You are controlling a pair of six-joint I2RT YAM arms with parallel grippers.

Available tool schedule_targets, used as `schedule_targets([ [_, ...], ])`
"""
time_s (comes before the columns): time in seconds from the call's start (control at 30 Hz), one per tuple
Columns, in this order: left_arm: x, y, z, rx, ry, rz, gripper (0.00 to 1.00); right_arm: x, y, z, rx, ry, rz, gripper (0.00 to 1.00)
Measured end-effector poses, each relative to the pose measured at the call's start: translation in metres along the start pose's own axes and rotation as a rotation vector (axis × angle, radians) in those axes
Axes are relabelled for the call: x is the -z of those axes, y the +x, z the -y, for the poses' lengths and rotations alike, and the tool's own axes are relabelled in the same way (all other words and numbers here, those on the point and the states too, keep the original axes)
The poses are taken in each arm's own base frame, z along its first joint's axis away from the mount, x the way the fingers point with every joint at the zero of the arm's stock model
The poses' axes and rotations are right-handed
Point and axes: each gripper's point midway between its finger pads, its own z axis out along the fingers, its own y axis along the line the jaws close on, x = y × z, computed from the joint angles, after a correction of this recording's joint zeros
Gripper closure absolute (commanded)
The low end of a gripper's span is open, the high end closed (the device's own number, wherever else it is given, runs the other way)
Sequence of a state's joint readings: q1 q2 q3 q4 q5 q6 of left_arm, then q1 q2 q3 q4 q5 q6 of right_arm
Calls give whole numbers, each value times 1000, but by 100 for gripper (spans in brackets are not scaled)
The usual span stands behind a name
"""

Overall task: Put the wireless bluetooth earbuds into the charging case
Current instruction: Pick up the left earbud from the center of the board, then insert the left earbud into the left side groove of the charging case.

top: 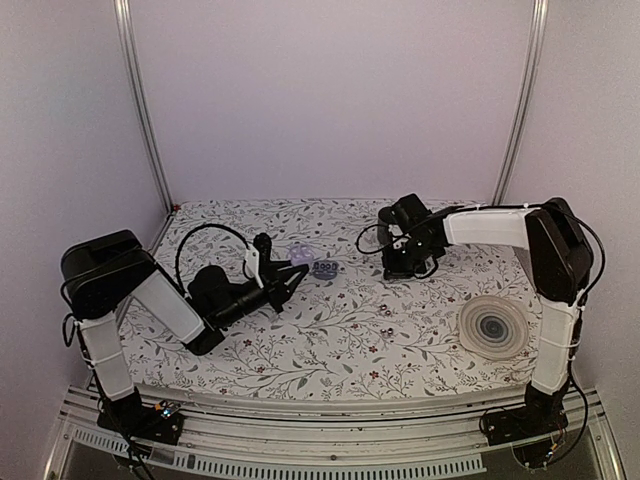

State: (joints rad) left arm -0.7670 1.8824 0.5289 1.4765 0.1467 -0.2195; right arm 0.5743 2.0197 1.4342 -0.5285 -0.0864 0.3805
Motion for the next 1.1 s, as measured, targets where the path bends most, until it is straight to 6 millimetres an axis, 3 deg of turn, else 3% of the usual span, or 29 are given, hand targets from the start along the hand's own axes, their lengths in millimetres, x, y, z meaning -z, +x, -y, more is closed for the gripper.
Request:
schedule_targets([
  [0.17,-7,-8,4,70,31,20,100,51,-23,-25,25,-77,169,97],
  [0.43,-30,-32,13,228,103,81,100,152,-51,-86,84,-255,495,97],
  [0.6,-41,-40,16,316,134,98,100,193,-63,-111,97,-351,627,96],
  [0.77,-51,-57,25,356,175,135,100,213,-67,-133,121,-422,709,96],
  [1.1,-64,-80,39,387,237,169,100,214,-39,-167,194,-492,738,96],
])
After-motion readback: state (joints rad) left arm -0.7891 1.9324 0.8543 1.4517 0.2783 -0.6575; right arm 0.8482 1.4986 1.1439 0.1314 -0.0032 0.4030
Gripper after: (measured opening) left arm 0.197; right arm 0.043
